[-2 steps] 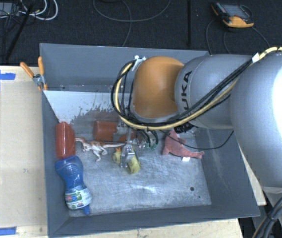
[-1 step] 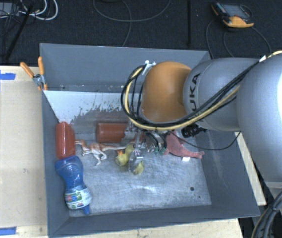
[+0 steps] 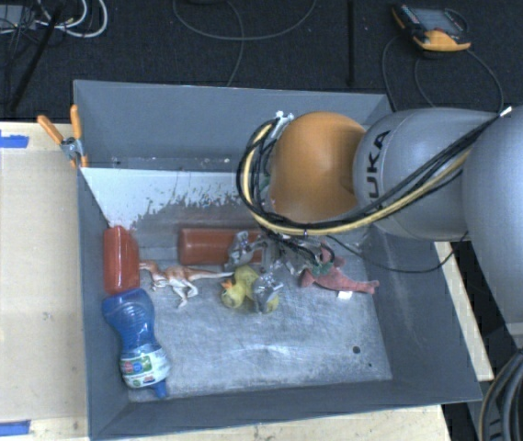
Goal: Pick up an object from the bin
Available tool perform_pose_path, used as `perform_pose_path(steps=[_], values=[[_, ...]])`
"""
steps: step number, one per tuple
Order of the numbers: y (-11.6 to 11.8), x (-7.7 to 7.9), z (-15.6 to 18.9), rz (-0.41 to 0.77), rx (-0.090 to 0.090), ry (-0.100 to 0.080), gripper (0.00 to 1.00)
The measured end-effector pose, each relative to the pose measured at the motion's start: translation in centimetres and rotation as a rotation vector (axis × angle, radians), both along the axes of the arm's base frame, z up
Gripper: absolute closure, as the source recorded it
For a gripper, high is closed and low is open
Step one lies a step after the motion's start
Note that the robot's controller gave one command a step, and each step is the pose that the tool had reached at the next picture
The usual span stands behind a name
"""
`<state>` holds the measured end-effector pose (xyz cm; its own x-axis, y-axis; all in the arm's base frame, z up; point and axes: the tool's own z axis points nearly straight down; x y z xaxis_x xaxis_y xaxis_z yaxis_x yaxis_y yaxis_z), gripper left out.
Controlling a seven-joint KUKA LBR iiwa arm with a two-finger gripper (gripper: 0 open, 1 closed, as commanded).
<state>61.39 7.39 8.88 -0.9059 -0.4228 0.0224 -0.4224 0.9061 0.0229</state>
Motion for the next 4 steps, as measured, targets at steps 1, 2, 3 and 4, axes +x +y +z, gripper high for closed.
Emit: perform_pose_path(steps=[1, 2, 3, 4], values=[[0.0, 0.0, 0.0, -0.001, 0.0, 0.0, 1.0], [-0.4, -1.1, 3.8, -0.007, -0.01, -0.02, 1.0], [-1.2, 0.0, 8.2, 0.015, -0.01, -0.032, 1.0], [-2.0, -0.7, 12.0, 0.023, -0.01, -0.026, 1.0]])
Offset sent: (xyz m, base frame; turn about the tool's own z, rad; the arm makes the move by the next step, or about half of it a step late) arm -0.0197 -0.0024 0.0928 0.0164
